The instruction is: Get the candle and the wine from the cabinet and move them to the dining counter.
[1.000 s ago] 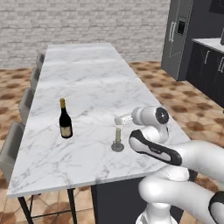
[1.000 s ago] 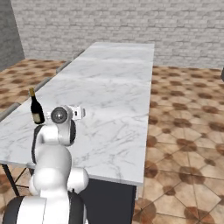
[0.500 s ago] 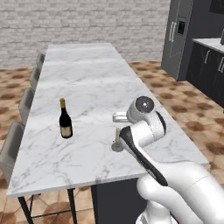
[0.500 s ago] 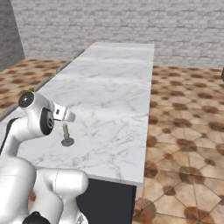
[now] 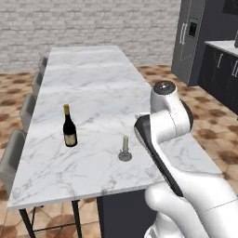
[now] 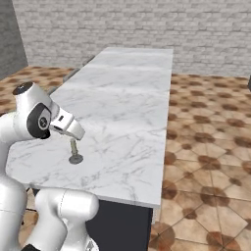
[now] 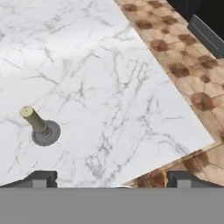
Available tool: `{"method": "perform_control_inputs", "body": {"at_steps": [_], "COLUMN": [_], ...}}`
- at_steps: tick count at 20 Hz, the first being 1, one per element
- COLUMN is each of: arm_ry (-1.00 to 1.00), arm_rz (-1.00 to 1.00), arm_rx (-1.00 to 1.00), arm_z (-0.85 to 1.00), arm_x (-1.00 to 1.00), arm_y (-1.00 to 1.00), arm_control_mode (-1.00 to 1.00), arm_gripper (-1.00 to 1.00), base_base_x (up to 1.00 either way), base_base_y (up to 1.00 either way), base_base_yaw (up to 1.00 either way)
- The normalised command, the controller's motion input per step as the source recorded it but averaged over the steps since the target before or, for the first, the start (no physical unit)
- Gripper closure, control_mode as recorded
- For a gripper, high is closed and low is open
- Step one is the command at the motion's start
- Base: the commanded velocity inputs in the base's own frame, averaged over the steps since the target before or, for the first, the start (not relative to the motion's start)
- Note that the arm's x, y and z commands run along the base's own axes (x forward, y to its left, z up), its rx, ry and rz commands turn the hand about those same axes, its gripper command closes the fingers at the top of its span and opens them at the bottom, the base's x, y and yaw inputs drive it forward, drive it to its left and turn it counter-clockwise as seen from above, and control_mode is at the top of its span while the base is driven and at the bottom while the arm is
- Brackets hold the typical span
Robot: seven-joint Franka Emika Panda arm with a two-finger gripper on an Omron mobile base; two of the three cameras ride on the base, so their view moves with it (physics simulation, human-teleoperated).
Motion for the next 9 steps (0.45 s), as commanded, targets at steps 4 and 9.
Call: {"method": "perform_control_inputs", "body": {"at_steps": [4,9], "arm_ry": [0.11,0.0], "arm_rz": [0.01,0.11], "arm_rx": [0.0,0.0], "arm_z": [0.2,0.05], "arm_x": [-0.94,-1.0], "arm_y": [-0.61,-0.29], "arm_control_mode": [-1.0,-1.0], "arm_gripper": [-1.0,-1.0], "base_base_x": [0.0,0.0], "base_base_y": [0.0,0.0], "base_base_yaw": [0.0,0.0]}}
